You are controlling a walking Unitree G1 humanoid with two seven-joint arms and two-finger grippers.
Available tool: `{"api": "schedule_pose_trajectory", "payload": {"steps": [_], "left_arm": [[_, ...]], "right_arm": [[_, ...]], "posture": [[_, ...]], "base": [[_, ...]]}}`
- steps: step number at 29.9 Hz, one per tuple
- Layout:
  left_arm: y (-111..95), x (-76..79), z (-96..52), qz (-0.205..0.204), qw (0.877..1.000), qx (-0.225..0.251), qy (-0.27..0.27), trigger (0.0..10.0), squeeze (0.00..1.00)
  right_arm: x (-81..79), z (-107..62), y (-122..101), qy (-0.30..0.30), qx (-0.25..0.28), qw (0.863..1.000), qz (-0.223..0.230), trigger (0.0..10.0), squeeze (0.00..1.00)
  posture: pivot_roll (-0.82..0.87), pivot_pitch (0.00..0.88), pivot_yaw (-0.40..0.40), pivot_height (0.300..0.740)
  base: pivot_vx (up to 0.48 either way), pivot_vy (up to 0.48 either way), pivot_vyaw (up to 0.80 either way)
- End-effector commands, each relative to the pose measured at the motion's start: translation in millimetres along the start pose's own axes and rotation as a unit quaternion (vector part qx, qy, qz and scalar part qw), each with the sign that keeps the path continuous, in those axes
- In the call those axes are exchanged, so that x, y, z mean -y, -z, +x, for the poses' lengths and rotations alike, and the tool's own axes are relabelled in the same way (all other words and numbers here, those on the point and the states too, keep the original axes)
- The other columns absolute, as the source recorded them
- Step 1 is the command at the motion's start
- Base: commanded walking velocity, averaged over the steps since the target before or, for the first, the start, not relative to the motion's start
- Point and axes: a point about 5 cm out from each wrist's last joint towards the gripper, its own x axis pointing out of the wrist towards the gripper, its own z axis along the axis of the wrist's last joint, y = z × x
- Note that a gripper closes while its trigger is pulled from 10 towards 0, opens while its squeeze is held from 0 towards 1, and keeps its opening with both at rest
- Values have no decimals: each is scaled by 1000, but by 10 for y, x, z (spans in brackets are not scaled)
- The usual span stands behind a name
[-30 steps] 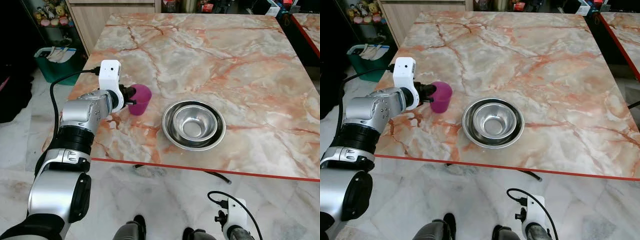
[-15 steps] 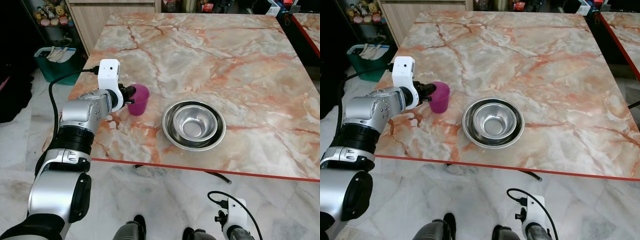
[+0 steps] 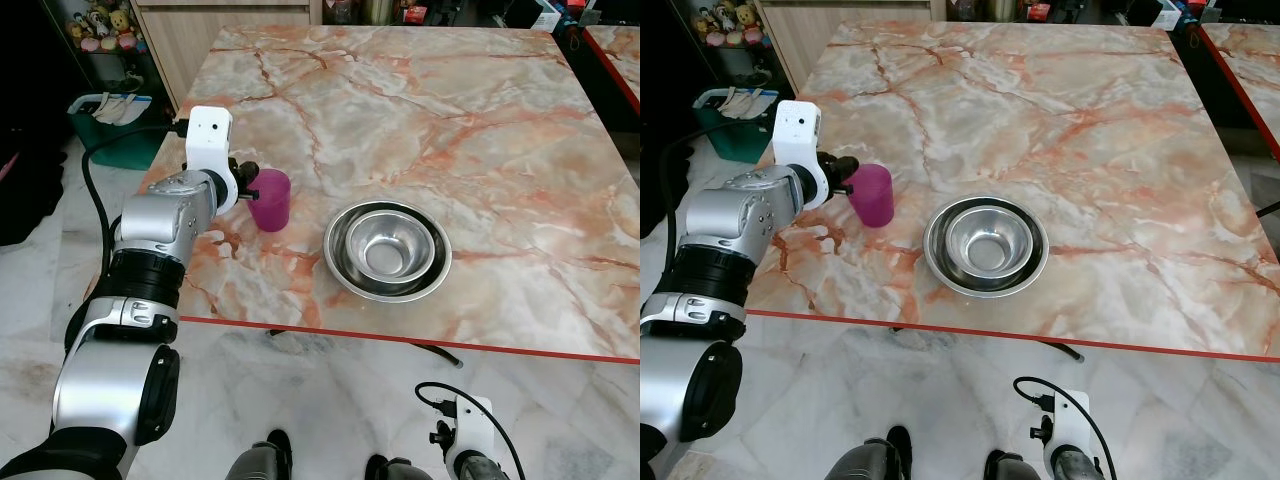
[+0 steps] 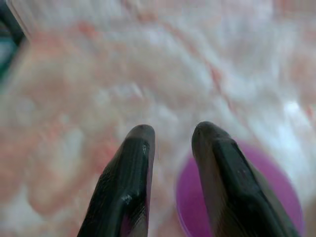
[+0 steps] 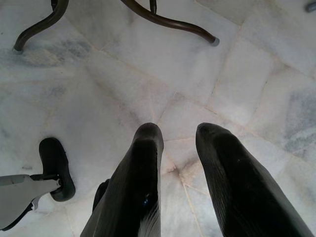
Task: Setting the table
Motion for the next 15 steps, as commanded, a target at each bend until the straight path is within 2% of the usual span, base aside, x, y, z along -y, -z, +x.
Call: {"api": "schedule_pose_trajectory", "payload": {"steps": [1,2,3,6,8,10,13,14,15], "left_arm": [[-167,-123,-62,20,998,54,-31,10000,0],[-201,-171,-85,16,996,71,-43,10000,0],[-254,-297,-141,17,991,104,-79,10000,0],[-251,-487,-215,50,982,119,-138,10000,0],[-129,-810,-360,97,962,117,-226,10000,0],[-12,-1047,-491,141,942,108,-286,10000,0],[150,-1257,-617,197,917,88,-336,10000,0],[390,-1424,-722,210,903,52,-371,10000,0],[390,-1424,-722,210,903,52,-371,10000,0]], "right_arm": [[16,-20,86,4,-14,1000,4,10000,0],[17,-20,87,4,-14,1000,4,10000,0],[17,-20,88,4,-14,1000,3,10000,0],[15,-21,90,4,-14,1000,3,10000,0],[7,-22,94,2,-14,1000,3,10000,0],[4,-24,100,2,-14,1000,3,10000,0],[4,-25,105,2,-15,1000,3,10000,0],[0,-26,111,1,-16,1000,2,10000,0],[0,-26,111,1,-16,1000,2,10000,0]], "posture": [[30,197,29,740],[30,197,29,740],[33,190,29,740],[33,187,30,740],[34,177,35,740],[36,171,35,740],[45,160,39,740],[45,151,40,740],[45,151,40,740]], "base": [[0,0,0],[0,0,0],[0,0,0],[0,0,0],[0,0,0],[0,0,0],[0,0,0],[0,0,0],[0,0,0]]}}
